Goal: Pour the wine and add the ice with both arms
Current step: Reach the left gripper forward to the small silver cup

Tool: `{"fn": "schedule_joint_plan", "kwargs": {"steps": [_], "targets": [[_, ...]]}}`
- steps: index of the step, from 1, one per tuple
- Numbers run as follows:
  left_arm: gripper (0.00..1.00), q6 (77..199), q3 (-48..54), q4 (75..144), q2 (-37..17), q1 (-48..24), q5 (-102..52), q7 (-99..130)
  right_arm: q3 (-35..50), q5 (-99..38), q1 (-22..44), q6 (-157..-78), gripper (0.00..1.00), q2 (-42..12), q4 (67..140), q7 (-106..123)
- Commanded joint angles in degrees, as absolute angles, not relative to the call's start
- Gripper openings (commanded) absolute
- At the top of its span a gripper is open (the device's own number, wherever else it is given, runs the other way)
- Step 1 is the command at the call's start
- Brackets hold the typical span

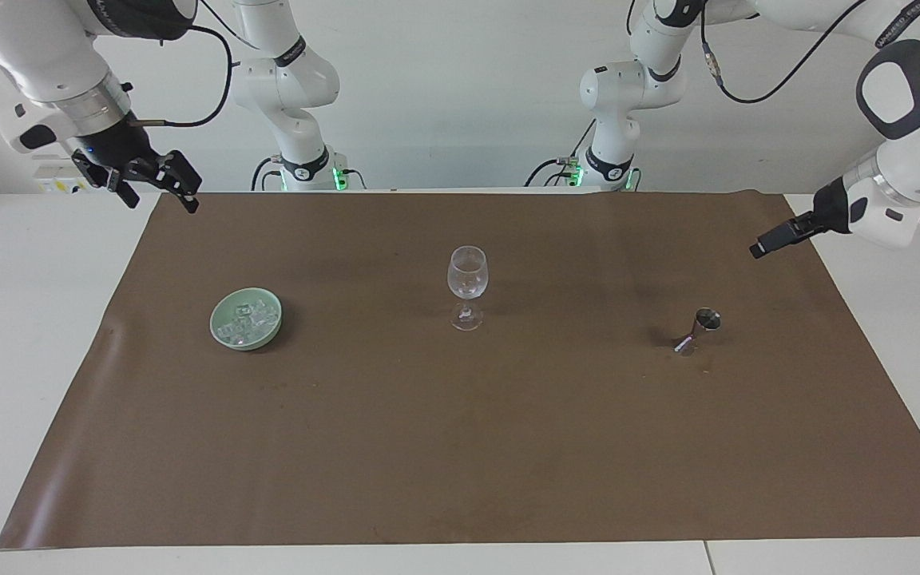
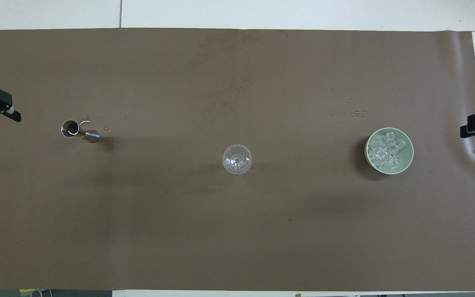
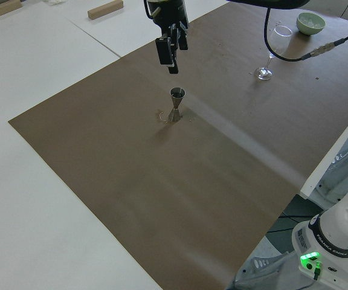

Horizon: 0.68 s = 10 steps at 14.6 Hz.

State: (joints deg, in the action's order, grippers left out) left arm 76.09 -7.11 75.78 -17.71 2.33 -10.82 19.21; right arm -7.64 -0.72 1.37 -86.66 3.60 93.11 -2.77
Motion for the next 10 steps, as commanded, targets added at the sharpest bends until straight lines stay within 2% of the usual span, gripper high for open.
{"fn": "schedule_joint_plan", "kwargs": {"steps": [1,5,8,10], "targets": [[1.00,74.26,-11.15,69.45,-23.81,2.19,-17.89,31.07,-7.65,-0.70,1.32,-86.48,1.00,3.96,93.60,-1.49],[1.00,78.47,-15.99,69.08,-28.46,2.02,-22.49,37.87,-7.65,-0.70,1.32,-86.48,1.00,3.96,93.60,-1.49],[1.00,78.75,-16.61,61.99,-36.97,2.90,-27.67,45.48,-7.65,-0.70,1.23,-86.48,1.00,3.96,93.52,-1.49],[1.00,81.63,-17.66,62.57,-37.36,3.25,-31.62,51.31,-7.65,-0.70,1.23,-86.48,1.00,3.96,93.60,-1.49]]}}
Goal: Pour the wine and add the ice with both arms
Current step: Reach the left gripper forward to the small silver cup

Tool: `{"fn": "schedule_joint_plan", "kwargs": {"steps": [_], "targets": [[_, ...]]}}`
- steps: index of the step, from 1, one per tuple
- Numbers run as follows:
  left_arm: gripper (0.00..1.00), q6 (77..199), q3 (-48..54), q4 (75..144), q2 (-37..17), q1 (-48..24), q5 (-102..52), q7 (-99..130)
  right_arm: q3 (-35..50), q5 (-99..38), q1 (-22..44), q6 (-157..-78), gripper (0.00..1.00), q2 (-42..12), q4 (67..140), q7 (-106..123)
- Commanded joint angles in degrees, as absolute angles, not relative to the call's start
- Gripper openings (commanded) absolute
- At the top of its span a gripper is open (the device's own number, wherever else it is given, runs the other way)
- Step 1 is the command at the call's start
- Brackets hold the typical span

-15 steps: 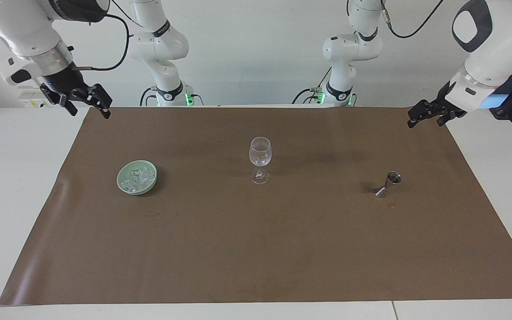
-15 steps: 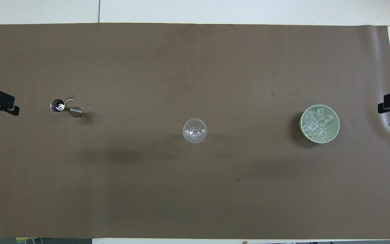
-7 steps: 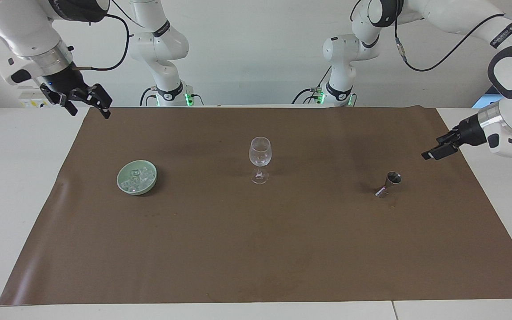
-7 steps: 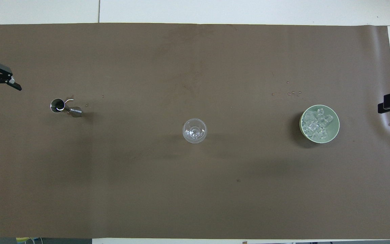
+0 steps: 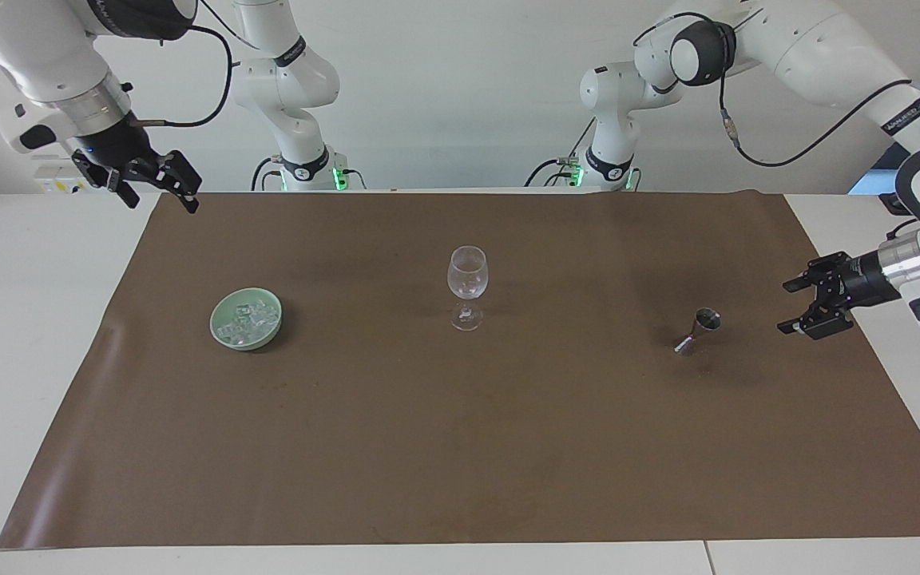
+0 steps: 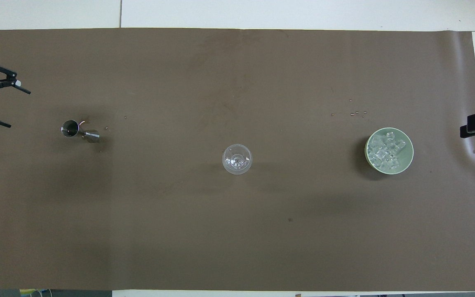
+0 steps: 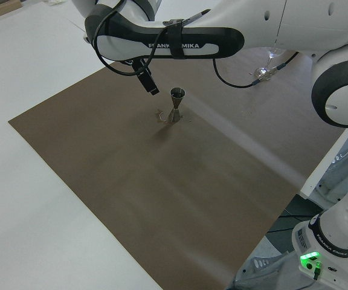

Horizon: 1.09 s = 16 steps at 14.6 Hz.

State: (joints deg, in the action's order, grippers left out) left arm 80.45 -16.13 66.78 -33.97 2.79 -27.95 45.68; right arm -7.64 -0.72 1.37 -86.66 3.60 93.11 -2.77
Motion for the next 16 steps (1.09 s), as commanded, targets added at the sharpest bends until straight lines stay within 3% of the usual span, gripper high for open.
{"fn": "schedule_joint_plan", "kwargs": {"steps": [1,6,9,11,13,14,15,16], "targets": [[1.00,82.17,-17.93,66.06,-36.14,2.99,-32.08,51.33,-7.65,-0.70,1.32,-86.48,1.00,3.96,93.60,-1.49],[1.00,86.12,-17.84,79.77,-28.93,2.82,-33.57,56.34,-7.65,-0.70,1.32,-86.48,1.00,3.96,93.60,-1.49],[1.00,95.77,-17.84,91.37,-21.38,1.58,-33.49,57.39,-7.65,-0.70,1.23,-86.48,1.00,3.96,93.60,-1.49],[1.00,97.99,-17.84,94.21,-20.48,1.41,-33.84,59.06,-7.65,-0.70,1.32,-86.48,1.00,3.96,93.60,-1.49],[1.00,99.50,-17.75,91.61,-22.57,1.58,-37.07,61.33,-7.65,-0.70,1.32,-86.48,1.00,3.96,93.60,-1.49],[1.00,96.79,-17.93,82.62,-29.46,1.76,-37.44,62.74,-7.65,-0.70,1.32,-86.48,1.00,3.96,93.60,-1.49],[1.00,94.42,-18.19,78.18,-32.05,2.37,-37.88,63.54,-7.65,-0.70,1.32,-86.48,1.00,3.96,93.60,-1.49],[1.00,94.05,-18.19,77.96,-32.43,4.46,-39.27,63.98,-7.65,-0.70,1.32,-86.48,1.00,3.96,93.60,-1.49]]}}
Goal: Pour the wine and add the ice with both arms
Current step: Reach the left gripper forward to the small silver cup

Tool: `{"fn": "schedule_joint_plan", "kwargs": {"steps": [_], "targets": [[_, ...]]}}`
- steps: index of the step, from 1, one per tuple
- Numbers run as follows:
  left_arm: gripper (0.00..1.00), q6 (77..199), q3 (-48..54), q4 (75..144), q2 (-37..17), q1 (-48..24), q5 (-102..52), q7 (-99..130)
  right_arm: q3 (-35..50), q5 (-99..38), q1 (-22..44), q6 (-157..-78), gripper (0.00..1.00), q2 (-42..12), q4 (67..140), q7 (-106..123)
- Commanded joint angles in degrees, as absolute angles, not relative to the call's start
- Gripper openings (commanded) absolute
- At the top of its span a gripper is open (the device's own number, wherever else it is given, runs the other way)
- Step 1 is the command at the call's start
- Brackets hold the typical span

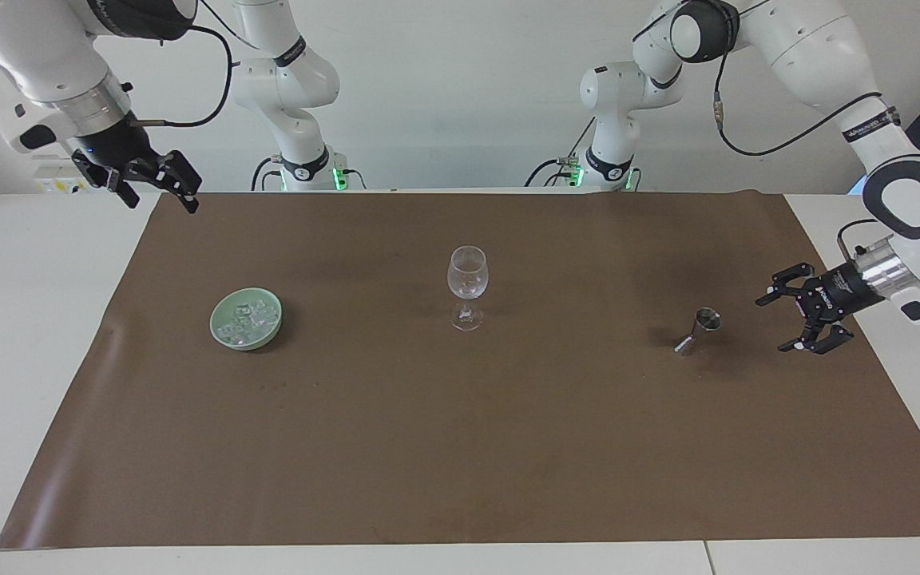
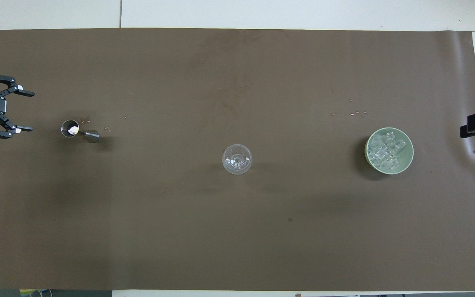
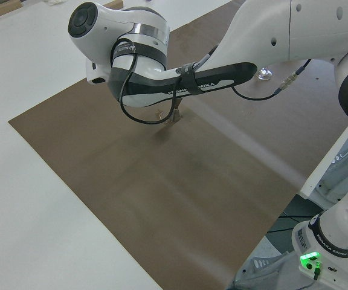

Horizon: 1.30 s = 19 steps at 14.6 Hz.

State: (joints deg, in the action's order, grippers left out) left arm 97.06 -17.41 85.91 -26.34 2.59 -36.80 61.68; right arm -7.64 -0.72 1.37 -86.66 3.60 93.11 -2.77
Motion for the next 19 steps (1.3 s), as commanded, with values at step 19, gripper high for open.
{"fn": "schedule_joint_plan", "kwargs": {"steps": [19], "targets": [[1.00,118.81,-17.23,126.81,-11.35,-0.52,-68.01,47.29,-7.65,-0.70,1.23,-86.48,1.00,3.96,93.60,-1.49]]}}
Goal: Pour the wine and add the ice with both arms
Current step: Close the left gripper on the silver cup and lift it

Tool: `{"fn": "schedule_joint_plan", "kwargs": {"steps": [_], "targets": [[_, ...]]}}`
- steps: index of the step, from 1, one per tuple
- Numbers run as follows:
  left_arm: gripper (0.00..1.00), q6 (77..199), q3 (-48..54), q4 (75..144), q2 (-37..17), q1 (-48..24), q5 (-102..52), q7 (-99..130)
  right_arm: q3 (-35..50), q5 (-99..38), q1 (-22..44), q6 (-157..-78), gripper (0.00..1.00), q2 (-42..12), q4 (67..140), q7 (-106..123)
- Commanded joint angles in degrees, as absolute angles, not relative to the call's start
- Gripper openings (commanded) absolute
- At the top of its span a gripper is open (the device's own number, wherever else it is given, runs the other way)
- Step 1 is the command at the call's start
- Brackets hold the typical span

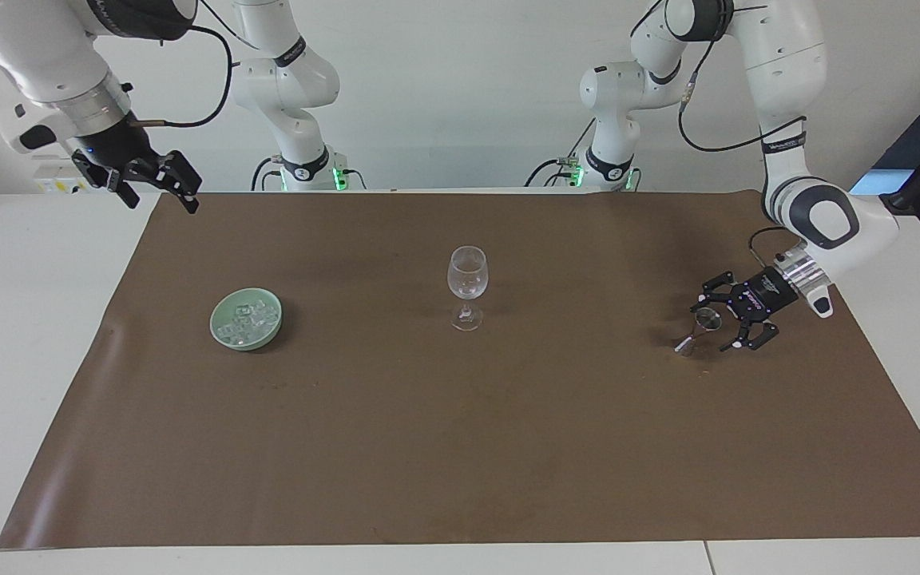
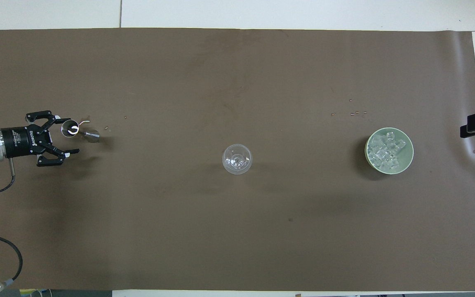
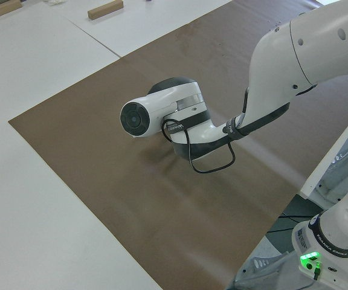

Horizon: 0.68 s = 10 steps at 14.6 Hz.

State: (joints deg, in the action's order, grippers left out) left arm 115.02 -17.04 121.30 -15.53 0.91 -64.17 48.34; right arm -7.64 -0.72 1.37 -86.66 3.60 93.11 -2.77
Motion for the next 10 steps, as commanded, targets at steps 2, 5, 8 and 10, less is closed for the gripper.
{"fn": "schedule_joint_plan", "kwargs": {"steps": [2,5,8,10], "targets": [[1.00,121.81,-17.05,128.49,-10.81,-0.97,-71.00,47.29,-7.65,-0.70,1.32,-86.48,1.00,3.96,93.60,-1.49],[1.00,124.97,-16.87,130.68,-10.37,-3.07,-76.80,47.20,-7.65,-0.70,1.32,-86.48,1.00,3.96,93.60,-1.49],[1.00,126.91,-16.87,131.22,-9.76,-4.13,-79.71,47.20,-7.65,-0.70,1.32,-86.48,1.00,3.96,93.60,-1.49],[1.00,126.91,-16.96,131.22,-9.76,-4.13,-79.72,47.20,-7.65,-0.70,1.32,-86.48,1.00,3.96,93.60,-1.49]]}}
